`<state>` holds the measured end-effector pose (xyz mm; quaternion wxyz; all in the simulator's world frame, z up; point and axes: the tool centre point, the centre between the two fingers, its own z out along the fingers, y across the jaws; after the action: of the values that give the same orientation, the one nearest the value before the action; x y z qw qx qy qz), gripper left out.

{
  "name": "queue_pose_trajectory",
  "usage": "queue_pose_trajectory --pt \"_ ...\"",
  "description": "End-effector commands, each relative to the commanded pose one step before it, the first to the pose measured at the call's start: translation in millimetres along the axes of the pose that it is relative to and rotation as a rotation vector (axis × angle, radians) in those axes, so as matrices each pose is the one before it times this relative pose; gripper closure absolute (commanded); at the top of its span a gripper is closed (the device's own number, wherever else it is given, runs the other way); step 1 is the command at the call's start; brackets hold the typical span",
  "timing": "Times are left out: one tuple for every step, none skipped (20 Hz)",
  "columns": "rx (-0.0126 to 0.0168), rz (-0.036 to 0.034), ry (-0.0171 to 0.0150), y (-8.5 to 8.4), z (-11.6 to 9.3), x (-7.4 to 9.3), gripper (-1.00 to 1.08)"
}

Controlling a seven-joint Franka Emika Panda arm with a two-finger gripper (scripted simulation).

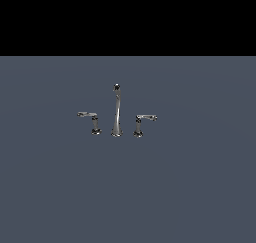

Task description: Turn on the faucet by rotating a designated handle.

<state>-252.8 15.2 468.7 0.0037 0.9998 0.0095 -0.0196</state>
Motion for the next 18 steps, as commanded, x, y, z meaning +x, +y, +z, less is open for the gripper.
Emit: queue_pose_trajectory --pt "0.0 0.0 0.0 0.01 0.0 0.0 1.08" --pt "0.00093 -0.00028 0.00007 -0.09 0.02 0.11 1.08" --pt "0.00265 -0.00077 0.00017 -0.29 0.08 0.34 1.08" --pt "0.00434 -0.00125 0.00028 -0.44 0.12 0.55 1.08" --pt "0.00596 -0.00171 0.0004 -0.61 0.17 0.76 1.08" --pt "0.00758 -0.00216 0.00052 -0.75 0.21 0.96 1.08" --pt "0.00877 -0.0025 0.00063 -0.88 0.24 1.12 1.08" --pt "0.00761 -0.00218 0.00057 -0.75 0.21 0.96 1.08" --pt "0.00578 -0.00169 0.00045 -0.57 0.15 0.72 1.08" --pt "0.00401 -0.00122 0.00033 -0.37 0.1 0.48 1.08" --pt "0.00217 -0.00072 0.00019 -0.21 0.05 0.25 1.08" --pt "0.0 0.0 0.0 -0.15 0.03 0.05 1.08" --pt "-0.00095 0.0002 -0.00007 0.25 -0.06 -0.19 1.08" --pt "-0.00114 0.00077 -0.00015 0.08 -0.01 -0.04 1.08" --pt "0.00054 0.00106 -0.00013 -0.15 0.08 0.35 1.08" --pt "0.00172 0.00215 -0.00024 -0.18 0.18 0.77 1.08" --pt "0.00227 0.00301 -0.00034 -0.43 0.26 1.12 1.08" --pt "0.00279 0.0041 -0.00049 -0.48 0.34 1.43 1.08"
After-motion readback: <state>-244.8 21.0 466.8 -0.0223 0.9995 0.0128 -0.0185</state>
